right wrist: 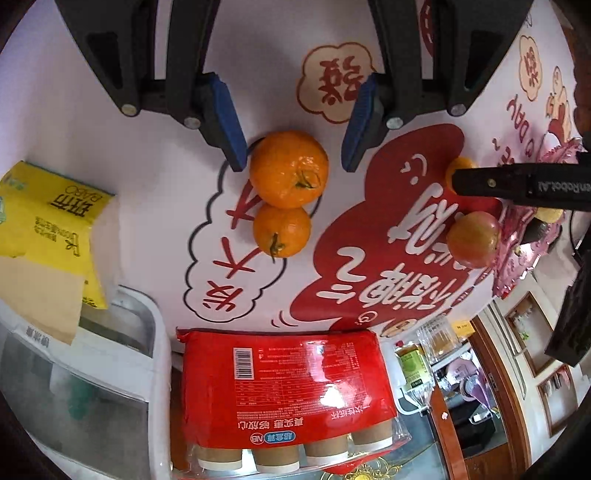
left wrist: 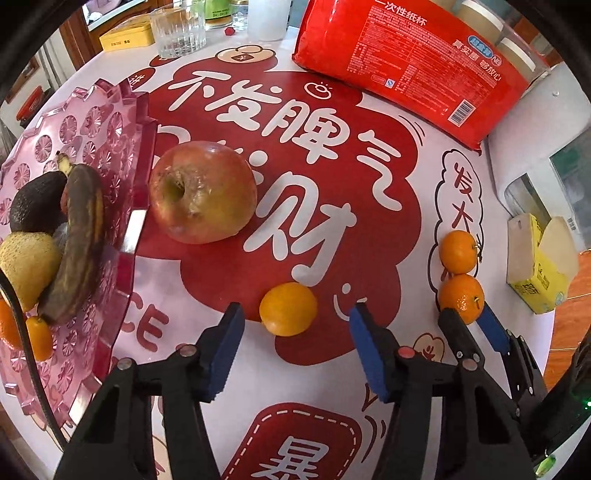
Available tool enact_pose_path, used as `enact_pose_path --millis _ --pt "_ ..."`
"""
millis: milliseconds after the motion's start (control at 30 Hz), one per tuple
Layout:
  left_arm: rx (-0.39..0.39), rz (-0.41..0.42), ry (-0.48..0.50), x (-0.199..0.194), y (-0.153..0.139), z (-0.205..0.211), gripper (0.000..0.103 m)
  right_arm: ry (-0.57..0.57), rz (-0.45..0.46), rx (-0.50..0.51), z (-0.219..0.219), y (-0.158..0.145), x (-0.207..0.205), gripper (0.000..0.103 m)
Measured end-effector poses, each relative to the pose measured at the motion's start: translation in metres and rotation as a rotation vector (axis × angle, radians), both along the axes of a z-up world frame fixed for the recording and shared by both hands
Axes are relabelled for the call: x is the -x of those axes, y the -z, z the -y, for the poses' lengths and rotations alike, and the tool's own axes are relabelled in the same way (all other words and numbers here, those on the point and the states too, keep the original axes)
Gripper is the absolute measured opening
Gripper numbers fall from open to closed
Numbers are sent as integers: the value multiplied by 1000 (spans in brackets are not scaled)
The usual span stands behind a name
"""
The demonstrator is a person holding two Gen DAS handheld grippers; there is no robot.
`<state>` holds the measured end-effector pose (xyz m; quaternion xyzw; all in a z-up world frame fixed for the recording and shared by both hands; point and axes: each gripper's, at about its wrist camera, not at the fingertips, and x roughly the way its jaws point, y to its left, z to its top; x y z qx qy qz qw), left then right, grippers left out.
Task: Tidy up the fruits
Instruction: 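Grasp a small mandarin with the left tool while the right tool grasps an orange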
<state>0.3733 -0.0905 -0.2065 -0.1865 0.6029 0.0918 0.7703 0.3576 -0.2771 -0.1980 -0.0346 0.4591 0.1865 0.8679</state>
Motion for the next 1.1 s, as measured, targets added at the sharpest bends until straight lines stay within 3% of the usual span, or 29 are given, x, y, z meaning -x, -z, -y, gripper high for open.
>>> enact_pose_path --millis 300,333,800,1100 --pt "-7 -14 16 -7 9 0 34 9 6 45 -8 9 -5 50" --pt "-2 -12 17 -8 10 -1 34 12 9 50 -8 9 -5 46" --pt "33 9 53 0 7 -7 32 11 -21 73 -11 3 0 44" --pt "63 73 124 31 -39 -3 32 69 -4 47 -7 -30 23 44"
